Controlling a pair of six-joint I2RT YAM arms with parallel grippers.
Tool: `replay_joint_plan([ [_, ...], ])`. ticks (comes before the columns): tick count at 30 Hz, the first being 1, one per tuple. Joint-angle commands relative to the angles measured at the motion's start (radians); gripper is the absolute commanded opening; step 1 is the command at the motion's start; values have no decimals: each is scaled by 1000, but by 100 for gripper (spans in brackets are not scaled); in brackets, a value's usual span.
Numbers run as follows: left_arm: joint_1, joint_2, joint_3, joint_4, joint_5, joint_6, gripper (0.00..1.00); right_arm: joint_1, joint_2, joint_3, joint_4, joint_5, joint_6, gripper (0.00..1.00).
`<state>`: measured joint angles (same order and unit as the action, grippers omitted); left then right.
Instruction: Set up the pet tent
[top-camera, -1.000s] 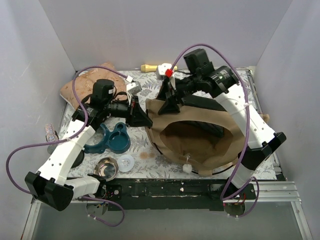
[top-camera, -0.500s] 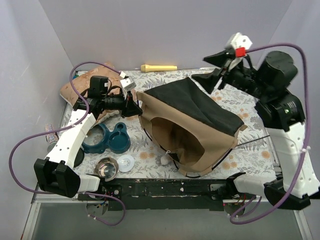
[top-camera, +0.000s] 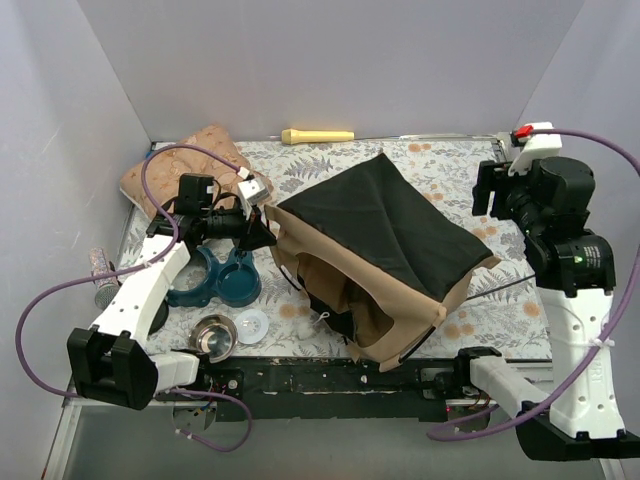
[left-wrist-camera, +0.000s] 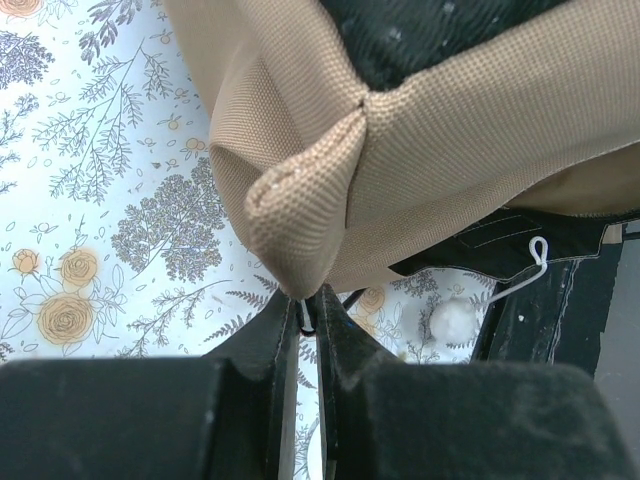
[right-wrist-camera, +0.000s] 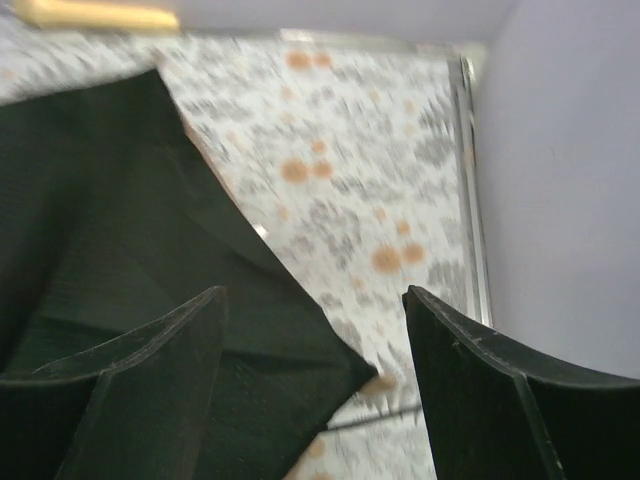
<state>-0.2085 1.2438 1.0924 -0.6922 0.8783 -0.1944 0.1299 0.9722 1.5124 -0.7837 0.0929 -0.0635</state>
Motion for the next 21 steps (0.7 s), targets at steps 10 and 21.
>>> replay_joint_plan([
  [10, -8, -87, -42, -82, -16, 44, 0, -272, 157, -224, -224, 143, 171, 81],
  [21, -6, -103, -46, -92, -10, 46, 1, -499, 255, -357, -201, -367, 228, 73],
])
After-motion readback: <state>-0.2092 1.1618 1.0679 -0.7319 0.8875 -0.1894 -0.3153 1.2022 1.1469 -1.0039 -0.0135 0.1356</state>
